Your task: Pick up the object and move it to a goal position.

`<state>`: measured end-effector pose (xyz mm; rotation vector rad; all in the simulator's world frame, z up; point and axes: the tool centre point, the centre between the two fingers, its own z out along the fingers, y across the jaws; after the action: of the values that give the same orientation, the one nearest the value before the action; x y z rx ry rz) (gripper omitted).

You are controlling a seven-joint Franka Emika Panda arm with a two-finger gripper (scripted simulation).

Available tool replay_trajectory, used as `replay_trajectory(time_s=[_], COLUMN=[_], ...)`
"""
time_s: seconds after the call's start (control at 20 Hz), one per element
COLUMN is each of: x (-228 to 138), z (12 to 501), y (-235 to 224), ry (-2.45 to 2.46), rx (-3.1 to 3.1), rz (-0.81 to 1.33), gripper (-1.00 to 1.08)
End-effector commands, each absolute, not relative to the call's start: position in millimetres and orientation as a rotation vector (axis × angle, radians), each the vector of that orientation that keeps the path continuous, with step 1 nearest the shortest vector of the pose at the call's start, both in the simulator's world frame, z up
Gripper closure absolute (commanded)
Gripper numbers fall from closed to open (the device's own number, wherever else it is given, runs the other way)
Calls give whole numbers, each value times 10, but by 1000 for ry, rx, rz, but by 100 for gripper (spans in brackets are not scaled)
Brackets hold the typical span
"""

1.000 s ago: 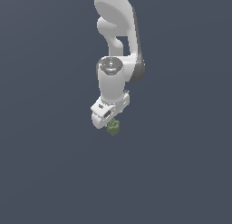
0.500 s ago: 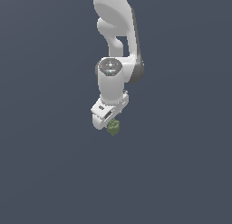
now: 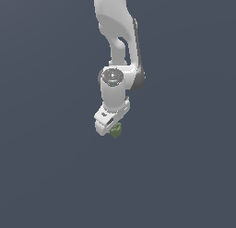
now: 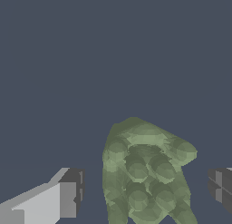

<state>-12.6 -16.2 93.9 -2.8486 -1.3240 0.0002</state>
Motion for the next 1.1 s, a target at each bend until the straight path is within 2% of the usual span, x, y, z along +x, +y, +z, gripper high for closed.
replay_trajectory(time_s=[0.0, 0.25, 0.3, 1.05], x=[-129, -118, -118, -119], z=[829, 756, 756, 834], y=[-162, -166, -166, -120], ry=[-1325, -1325, -1325, -1326], rx=[-2848, -2848, -2848, -2849], rz=[0, 0, 0, -1], gripper=[-92, -92, 108, 108])
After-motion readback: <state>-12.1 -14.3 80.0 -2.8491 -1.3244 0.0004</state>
